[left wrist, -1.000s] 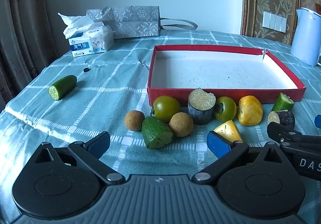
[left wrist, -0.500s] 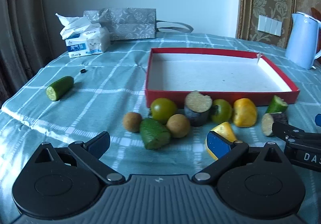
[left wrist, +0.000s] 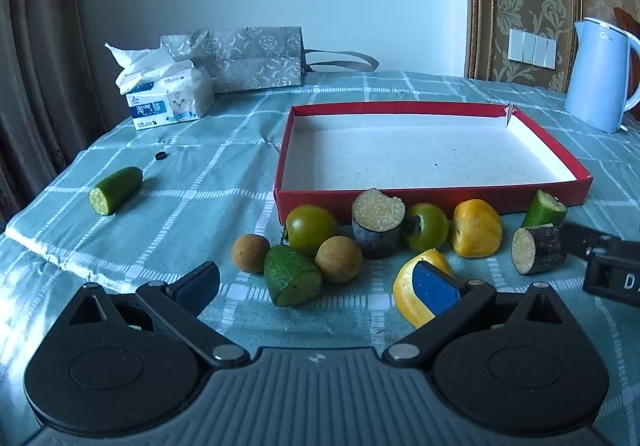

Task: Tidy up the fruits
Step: 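Move left tool onto yellow fruit chunk and close it while right tool approaches dark eggplant chunk, then close right tool on dark eggplant chunk while left tool holds yellow chunk, then lift yellow chunk into red tray and open left tool while right tool lifts eggplant chunk, then carry eggplant chunk over red tray and open right tool, then move right tool to green cucumber chunk while left tool moves to green pepper piece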

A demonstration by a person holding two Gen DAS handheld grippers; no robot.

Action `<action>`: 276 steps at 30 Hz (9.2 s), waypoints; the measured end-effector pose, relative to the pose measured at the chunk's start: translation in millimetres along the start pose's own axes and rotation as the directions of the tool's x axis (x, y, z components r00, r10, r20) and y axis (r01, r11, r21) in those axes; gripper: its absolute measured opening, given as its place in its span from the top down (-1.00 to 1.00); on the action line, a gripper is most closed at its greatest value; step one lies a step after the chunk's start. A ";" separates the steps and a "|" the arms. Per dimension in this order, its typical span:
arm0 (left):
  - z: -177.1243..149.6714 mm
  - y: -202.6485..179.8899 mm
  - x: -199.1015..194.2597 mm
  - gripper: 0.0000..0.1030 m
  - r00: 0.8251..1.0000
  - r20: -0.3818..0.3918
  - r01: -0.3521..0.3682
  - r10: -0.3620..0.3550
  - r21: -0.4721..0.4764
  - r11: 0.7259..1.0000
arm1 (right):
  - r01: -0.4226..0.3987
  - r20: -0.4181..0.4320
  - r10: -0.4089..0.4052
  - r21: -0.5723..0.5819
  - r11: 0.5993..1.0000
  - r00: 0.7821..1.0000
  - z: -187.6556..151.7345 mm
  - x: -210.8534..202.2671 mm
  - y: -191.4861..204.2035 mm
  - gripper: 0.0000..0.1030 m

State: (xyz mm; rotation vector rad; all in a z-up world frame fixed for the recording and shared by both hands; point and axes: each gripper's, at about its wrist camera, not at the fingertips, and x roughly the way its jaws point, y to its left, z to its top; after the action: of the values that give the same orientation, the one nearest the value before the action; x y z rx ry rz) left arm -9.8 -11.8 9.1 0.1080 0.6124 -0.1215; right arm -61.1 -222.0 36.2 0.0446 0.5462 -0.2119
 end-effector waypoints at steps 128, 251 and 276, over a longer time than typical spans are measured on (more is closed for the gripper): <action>-23.8 0.2 -29.1 0.30 0.972 0.082 0.216 -0.220 0.054 0.975 | -0.174 -0.098 0.167 -0.073 0.982 0.981 -5.4 30.9 35.7 0.33; -23.6 -3.8 0.3 0.25 0.962 0.109 0.251 -0.250 -0.001 0.968 | -0.170 -0.088 0.170 0.011 0.985 0.981 76.8 125.2 5.8 0.34; -25.7 -5.0 -3.2 0.25 0.968 0.129 0.217 -0.216 0.007 0.976 | -0.116 0.011 0.116 0.137 0.984 0.993 45.8 61.2 -31.6 -0.38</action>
State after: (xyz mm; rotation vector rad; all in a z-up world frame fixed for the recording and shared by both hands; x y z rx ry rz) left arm -27.6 -13.0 -10.2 0.0256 0.4939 -0.3357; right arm 6.5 -268.8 43.9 0.2093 0.5234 -0.1353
